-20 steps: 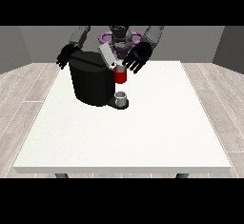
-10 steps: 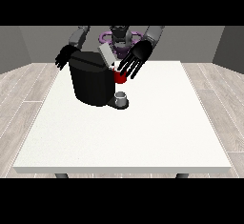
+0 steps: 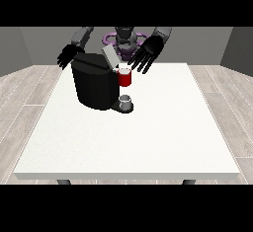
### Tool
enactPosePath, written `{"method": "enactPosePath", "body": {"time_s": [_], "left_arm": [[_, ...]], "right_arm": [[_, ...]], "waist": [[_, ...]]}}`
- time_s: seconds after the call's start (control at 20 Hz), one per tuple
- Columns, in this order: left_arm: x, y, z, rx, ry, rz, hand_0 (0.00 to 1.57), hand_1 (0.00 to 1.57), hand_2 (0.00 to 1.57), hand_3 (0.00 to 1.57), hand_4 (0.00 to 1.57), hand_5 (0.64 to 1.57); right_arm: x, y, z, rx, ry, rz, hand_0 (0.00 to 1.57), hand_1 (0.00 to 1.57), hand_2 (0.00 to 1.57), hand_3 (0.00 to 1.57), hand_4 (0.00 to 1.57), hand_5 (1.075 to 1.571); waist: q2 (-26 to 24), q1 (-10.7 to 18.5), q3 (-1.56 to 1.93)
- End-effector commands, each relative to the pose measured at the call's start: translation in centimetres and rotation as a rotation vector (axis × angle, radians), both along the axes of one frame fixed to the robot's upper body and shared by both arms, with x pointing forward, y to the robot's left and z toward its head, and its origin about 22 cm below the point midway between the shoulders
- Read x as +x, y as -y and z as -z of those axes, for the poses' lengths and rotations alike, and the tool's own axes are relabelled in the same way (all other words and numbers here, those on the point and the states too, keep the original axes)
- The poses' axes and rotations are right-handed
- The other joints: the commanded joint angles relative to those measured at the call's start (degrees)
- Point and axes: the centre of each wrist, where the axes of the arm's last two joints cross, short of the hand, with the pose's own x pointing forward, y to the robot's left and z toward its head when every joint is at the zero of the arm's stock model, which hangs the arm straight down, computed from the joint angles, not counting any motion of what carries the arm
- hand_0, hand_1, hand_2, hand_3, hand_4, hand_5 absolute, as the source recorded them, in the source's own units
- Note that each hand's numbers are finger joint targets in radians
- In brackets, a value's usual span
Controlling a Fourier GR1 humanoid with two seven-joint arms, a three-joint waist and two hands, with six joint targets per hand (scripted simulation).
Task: Insert the coffee pod into the coffee machine and close the lid
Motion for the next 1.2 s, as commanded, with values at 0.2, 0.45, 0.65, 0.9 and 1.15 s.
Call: {"method": "enactPosePath", "body": {"time_s": [0.2,0.45,0.65,0.9,1.15], "left_arm": [[-0.4,1.9,3.3,-0.119,-0.076,0.01,0.0,0.0,0.0,0.0,0.0,1.571],[-1.6,1.0,8.8,-0.517,-0.136,0.022,0.0,0.0,0.0,0.0,0.08,1.571],[-3.4,1.6,14.4,-0.74,-0.23,0.006,0.0,0.0,0.0,0.0,0.0,1.571],[-6.4,1.4,19.8,-0.837,-0.326,-0.064,0.0,0.0,0.0,0.0,0.0,1.571],[-8.8,-0.2,23.0,-0.932,-0.371,-0.112,0.0,0.0,0.0,0.0,0.09,1.571]], "right_arm": [[-1.2,2.1,2.1,0.021,-0.045,0.045,0.0,0.0,0.0,0.0,0.43,1.571],[-3.6,3.4,4.5,0.03,-0.158,0.107,0.0,0.0,0.0,0.0,0.37,1.571],[-4.5,4.5,4.7,-0.003,-0.124,0.112,0.0,0.0,0.0,0.0,0.49,1.571],[-5.1,5.6,3.3,-0.053,-0.173,0.007,0.0,0.0,0.0,0.0,0.35,1.571],[-2.1,4.7,-1.9,-0.069,-0.091,-0.07,0.0,0.0,0.0,0.0,0.0,1.571]], "waist": [[-5.86,2.98,-0.01],[-13.02,8.0,-0.11],[-16.65,10.74,-0.06],[-24.05,12.55,-0.05],[-25.15,15.07,-0.06]]}}
